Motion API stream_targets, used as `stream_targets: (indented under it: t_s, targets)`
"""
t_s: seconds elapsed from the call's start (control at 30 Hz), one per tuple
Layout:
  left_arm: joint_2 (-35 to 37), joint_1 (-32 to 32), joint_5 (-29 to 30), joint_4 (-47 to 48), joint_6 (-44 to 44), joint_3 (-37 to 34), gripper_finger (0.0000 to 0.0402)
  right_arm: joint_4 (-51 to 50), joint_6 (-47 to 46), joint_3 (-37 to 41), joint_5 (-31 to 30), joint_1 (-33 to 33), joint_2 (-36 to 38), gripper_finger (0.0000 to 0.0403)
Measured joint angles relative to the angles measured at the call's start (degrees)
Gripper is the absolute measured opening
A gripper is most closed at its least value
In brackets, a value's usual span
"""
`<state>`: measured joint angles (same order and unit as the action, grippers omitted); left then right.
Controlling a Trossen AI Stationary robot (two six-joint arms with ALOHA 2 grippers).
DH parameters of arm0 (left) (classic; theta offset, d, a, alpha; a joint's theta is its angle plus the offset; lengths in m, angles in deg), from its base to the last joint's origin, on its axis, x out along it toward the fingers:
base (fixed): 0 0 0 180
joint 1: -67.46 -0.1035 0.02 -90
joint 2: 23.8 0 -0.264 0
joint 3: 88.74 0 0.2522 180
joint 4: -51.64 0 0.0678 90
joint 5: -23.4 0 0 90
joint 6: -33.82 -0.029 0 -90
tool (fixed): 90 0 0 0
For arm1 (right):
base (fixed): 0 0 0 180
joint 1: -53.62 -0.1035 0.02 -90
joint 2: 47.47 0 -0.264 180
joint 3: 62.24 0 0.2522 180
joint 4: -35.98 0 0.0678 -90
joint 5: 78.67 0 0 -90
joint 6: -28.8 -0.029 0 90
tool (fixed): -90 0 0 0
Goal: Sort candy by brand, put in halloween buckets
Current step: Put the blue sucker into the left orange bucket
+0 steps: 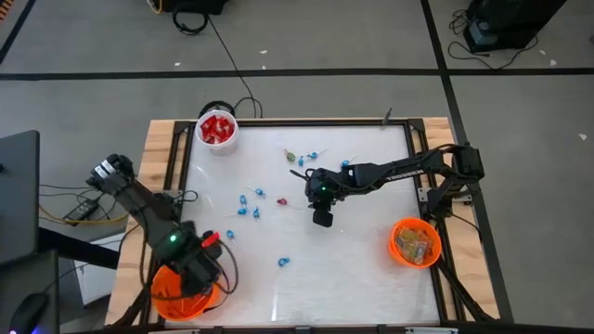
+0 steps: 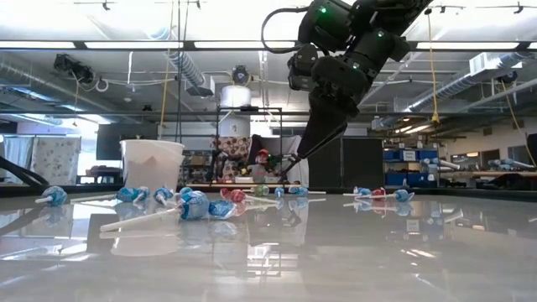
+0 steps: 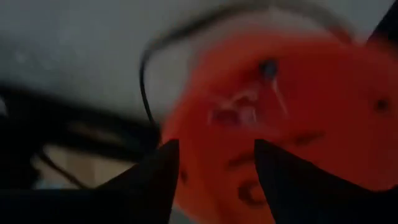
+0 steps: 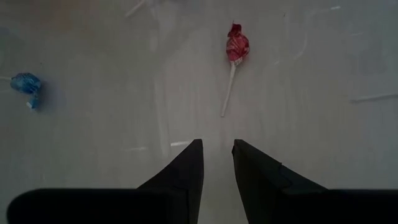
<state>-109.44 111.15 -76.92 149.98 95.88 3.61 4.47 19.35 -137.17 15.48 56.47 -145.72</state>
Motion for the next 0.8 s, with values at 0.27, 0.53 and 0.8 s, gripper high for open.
stream_targets:
  t_s: [0.27,0.53,0.8]
  targets:
    - [0.09,-8.41,28.38,0.06,-8.82,5.54,0.0243,0.0,0.01,0.0,0.0,0.07,0.0,0.01]
    - [-0.39,-17.61,28.64,-12.06,-13.31,-5.6,0.0225,-0.03,-0.02,0.0,0.0,-0.08,0.0,0.01]
    - [-0.44,-21.37,22.86,-20.91,3.38,-22.41,0.0224,-0.34,-0.02,0.0,0.0,-0.15,0.0,0.01]
